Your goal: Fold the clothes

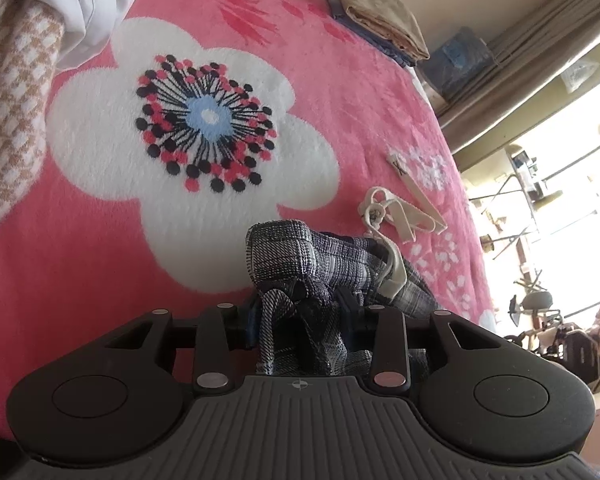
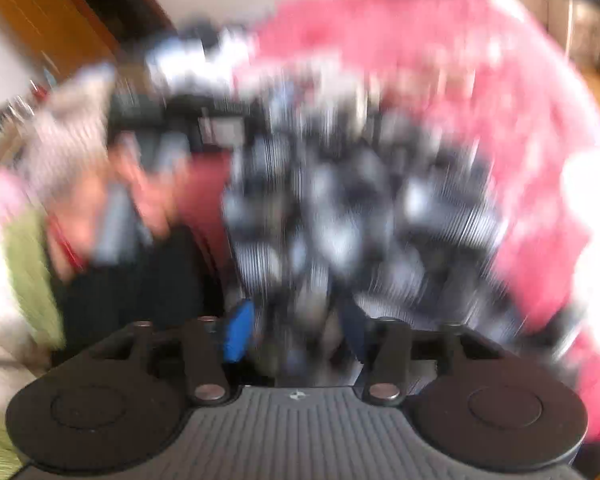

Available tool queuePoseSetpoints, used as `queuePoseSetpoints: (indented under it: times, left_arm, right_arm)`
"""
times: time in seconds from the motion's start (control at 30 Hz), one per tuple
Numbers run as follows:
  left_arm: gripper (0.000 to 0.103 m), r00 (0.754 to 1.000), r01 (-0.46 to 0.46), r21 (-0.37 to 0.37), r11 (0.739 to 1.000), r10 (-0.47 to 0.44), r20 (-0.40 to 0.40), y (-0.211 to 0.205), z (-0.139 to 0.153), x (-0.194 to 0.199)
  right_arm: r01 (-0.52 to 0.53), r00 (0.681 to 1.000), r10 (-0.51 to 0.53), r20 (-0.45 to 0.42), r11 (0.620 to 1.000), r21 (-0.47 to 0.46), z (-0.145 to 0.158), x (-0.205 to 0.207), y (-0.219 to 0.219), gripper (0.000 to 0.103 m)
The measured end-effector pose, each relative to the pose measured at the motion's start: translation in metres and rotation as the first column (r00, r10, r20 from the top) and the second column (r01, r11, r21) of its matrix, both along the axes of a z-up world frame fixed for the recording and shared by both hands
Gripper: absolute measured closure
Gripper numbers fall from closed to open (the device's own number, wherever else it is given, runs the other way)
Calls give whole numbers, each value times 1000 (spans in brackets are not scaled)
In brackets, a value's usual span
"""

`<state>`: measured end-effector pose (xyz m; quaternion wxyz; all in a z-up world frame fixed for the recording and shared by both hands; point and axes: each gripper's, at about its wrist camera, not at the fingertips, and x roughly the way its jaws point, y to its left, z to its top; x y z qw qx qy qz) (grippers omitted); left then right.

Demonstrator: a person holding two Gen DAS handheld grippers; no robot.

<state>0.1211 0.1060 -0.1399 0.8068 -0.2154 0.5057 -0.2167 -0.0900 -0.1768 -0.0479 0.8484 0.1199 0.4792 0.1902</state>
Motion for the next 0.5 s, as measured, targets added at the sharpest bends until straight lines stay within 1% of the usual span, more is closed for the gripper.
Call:
queuePoseSetpoints:
  times: [0.03, 0.07, 0.1, 0.17, 0.2, 0.27, 0.33, 0.37, 0.43, 0.47, 0.5]
  left_arm:
    - [65, 1000, 1, 0, 1000, -1, 2, -1, 0, 0]
    - [65, 1000, 1, 3, 1000, -1, 8, -1, 0, 0]
    - [63, 1000, 4, 5, 1000, -4, 15, -2, 1, -1]
    - [61, 1000, 11, 7, 1000, -11, 28, -3, 2, -2]
    - [61, 999, 13, 9, 1000, -13, 32, -4, 2, -2]
    - [60, 999, 15, 12, 1000, -15, 36, -5, 1, -2]
    - [60, 999, 16, 16, 1000, -16, 35, -6, 0, -1]
    - [60, 999, 16, 18, 1000, -17, 35, -7, -1, -1]
    - [59, 999, 19, 25, 999, -20, 38, -8, -2, 0]
    - [59, 999, 22, 28, 999, -24, 39, -9, -2, 0]
    - [58, 999, 26, 31, 999, -27, 41, -10, -2, 1]
  right_arm:
    - [24, 999, -26, 33, 999, 38, 11, 5, -12, 37]
    - [54, 997, -59, 56, 995, 87, 19, 13, -27, 31]
    - [90, 993, -99, 68, 987, 130, 23, 23, -41, 27]
    - [175, 979, -192, 66, 963, 203, 22, 45, -68, 26]
    - [224, 969, -241, 54, 950, 219, 16, 57, -83, 26]
    - [308, 950, -311, -19, 930, 200, -12, 82, -100, 26]
    - [380, 925, -368, -101, 909, 172, -43, 106, -114, 29]
    - [403, 913, -382, -146, 900, 165, -60, 116, -120, 34]
    - [437, 887, -394, -240, 885, 162, -91, 130, -128, 38]
    - [448, 879, -397, -265, 878, 168, -101, 134, -130, 40]
    - [452, 877, -397, -271, 873, 184, -107, 136, -130, 40]
